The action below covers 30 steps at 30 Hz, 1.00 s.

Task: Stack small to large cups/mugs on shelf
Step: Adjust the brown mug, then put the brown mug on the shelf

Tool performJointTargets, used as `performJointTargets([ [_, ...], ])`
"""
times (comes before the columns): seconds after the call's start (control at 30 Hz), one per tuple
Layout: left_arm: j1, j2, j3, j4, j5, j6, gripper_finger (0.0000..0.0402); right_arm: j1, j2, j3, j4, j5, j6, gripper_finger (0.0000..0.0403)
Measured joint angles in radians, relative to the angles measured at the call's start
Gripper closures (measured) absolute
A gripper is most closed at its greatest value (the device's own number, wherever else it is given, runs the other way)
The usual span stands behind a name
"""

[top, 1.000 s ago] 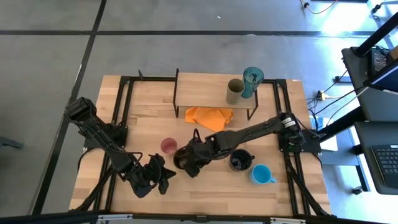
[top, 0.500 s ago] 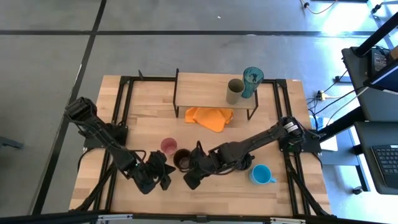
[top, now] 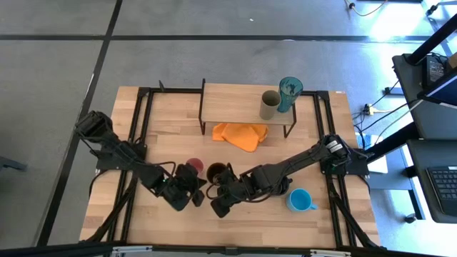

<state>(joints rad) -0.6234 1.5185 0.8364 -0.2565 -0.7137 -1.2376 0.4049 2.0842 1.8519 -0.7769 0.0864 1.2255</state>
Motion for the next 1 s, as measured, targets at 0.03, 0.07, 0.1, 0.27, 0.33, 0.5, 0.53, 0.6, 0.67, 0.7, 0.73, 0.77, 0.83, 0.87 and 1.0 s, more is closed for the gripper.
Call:
performJointTargets([
  [0.03, 0.009, 0.0, 0.0, -0.002, 0.0, 0.01, 0.0401, 0.0, 0.0, 0.0, 0.0, 0.0, 0.0, 0.0397],
  [0.07, 0.017, 0.0, 0.0, -0.004, 0.0, 0.018, 0.0401, 0.0, 0.0, 0.0, 0.0, 0.0, -0.001, 0.0397],
  [0.1, 0.026, 0.0, 0.0, -0.004, 0.0, 0.024, 0.0401, 0.0, 0.0, 0.0, 0.0, 0.0, -0.002, 0.0397],
  [0.27, 0.066, 0.0, 0.0, -0.004, 0.0, 0.044, 0.0401, 0.0, 0.0, 0.0, 0.0, 0.0, -0.005, 0.0397],
  [0.33, 0.075, 0.0, 0.0, -0.004, -0.001, 0.045, 0.0401, 0.0, 0.0, 0.0, -0.003, 0.0, -0.006, 0.0397],
  [0.5, 0.094, 0.0, 0.0, 0.001, -0.004, 0.104, 0.0401, 0.0, 0.0, 0.0, -0.005, 0.0, -0.038, 0.0397],
  [0.53, 0.096, 0.0, 0.0, 0.003, -0.002, 0.107, 0.0401, 0.0, 0.0, 0.0, -0.01, 0.0, -0.053, 0.0397],
  [0.6, 0.094, 0.0, -0.001, 0.015, 0.001, 0.107, 0.0401, 0.0, 0.0, 0.0, -0.024, 0.0, -0.09, 0.0397],
  [0.67, 0.077, -0.001, -0.002, 0.049, 0.011, 0.132, 0.0401, 0.0, 0.0, 0.0, -0.023, 0.001, -0.154, 0.0397],
  [0.7, 0.064, -0.005, -0.002, 0.074, 0.014, 0.157, 0.0401, 0.0, 0.0, 0.0, -0.015, 0.003, -0.2, 0.0395],
  [0.73, 0.051, -0.01, -0.002, 0.104, 0.015, 0.193, 0.0401, -0.001, 0.0, 0.0, 0.003, 0.003, -0.251, 0.0393],
  [0.77, 0.038, -0.017, -0.002, 0.142, 0.014, 0.236, 0.0401, -0.001, 0.0, 0.0, 0.027, 0.003, -0.305, 0.0391],
  [0.83, 0.004, -0.039, -0.002, 0.204, -0.003, 0.321, 0.0401, -0.001, 0.0, 0.007, 0.055, 0.004, -0.402, 0.0385],
  [0.87, -0.012, -0.053, -0.001, 0.224, -0.026, 0.345, 0.0401, -0.001, 0.0, 0.019, 0.051, 0.015, -0.443, 0.0383],
  [1.0, -0.043, -0.112, -0.001, 0.18, -0.135, 0.328, 0.0394, -0.009, -0.003, 0.07, 0.026, 0.129, -0.544, 0.0383],
])
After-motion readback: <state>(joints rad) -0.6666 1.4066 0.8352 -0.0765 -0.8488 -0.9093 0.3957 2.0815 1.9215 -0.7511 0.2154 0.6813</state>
